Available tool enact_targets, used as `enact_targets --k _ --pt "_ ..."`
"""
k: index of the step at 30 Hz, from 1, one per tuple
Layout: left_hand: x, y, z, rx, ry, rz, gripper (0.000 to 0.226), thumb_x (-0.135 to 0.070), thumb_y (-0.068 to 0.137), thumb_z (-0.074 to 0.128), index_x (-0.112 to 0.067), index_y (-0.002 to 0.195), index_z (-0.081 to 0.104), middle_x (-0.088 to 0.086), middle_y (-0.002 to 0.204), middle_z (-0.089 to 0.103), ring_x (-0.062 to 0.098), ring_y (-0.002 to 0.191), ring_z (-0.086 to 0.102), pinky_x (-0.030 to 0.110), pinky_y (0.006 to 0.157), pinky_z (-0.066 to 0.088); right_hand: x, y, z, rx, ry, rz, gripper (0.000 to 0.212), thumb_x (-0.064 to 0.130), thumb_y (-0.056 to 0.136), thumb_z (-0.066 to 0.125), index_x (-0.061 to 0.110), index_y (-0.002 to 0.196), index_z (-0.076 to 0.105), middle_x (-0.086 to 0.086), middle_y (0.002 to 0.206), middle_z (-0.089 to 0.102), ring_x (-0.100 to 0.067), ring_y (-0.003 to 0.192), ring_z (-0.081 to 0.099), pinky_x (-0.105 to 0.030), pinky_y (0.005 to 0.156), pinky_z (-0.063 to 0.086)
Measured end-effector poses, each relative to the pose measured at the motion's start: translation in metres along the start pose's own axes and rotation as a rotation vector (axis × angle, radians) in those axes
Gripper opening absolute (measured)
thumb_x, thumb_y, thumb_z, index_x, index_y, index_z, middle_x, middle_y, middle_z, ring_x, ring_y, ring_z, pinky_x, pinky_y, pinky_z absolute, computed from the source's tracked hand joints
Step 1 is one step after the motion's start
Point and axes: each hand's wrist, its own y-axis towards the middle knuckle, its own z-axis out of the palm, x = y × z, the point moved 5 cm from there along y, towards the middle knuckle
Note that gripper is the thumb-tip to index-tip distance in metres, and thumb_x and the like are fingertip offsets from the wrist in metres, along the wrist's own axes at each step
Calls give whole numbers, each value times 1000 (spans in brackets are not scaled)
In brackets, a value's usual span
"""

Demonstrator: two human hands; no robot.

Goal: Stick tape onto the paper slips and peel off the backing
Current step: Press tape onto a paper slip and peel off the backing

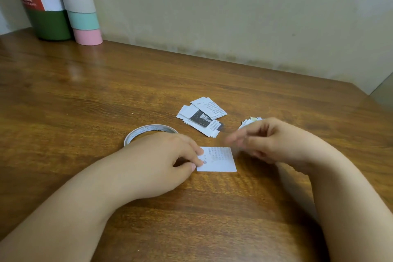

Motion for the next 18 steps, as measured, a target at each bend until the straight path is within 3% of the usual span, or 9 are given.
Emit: enact_targets --k 2,5,9,11,14,18 --pt "1 1 0 1 -21 3 24 -33 93 49 -43 106 66 -41 123 46 -27 79 40 7 61 31 -4 6 -8 -246 57 22 16 18 90 59 24 90 74 6 50 48 -9 45 36 -21 46 30" --pt "-1 1 0 2 -32 19 24 -34 93 50 -41 109 66 -37 126 46 -30 75 37 5 60 29 -1 17 -9 -483 -187 77 12 38 86 63 29 91 69 12 72 63 -5 61 54 -22 53 38" --pt "-4 1 0 -4 -12 37 26 -36 93 50 -42 115 63 -35 129 44 -30 73 36 6 61 28 24 40 -1 -491 -475 41 31 42 87 60 21 110 60 8 96 62 -11 83 54 -25 65 39" --pt "-4 0 -1 -6 -5 37 27 -37 93 49 -42 116 62 -34 130 43 -27 72 38 6 61 28 33 55 -1 -502 -554 38 34 42 88 57 15 109 59 0 105 62 -15 84 52 -26 65 39" --pt "-6 0 -2 -8 0 39 27 -38 94 48 -43 117 61 -34 131 42 -21 69 39 7 63 29 37 79 2 -446 -602 96 40 45 88 57 7 101 63 -10 104 64 -19 81 53 -28 62 39" --pt "-7 1 -2 -14 -13 57 28 -36 94 47 -41 118 61 -32 132 42 -29 68 36 8 64 29 41 93 3 -342 -600 172 42 46 82 67 10 102 60 -3 100 60 -21 90 55 -29 65 41"
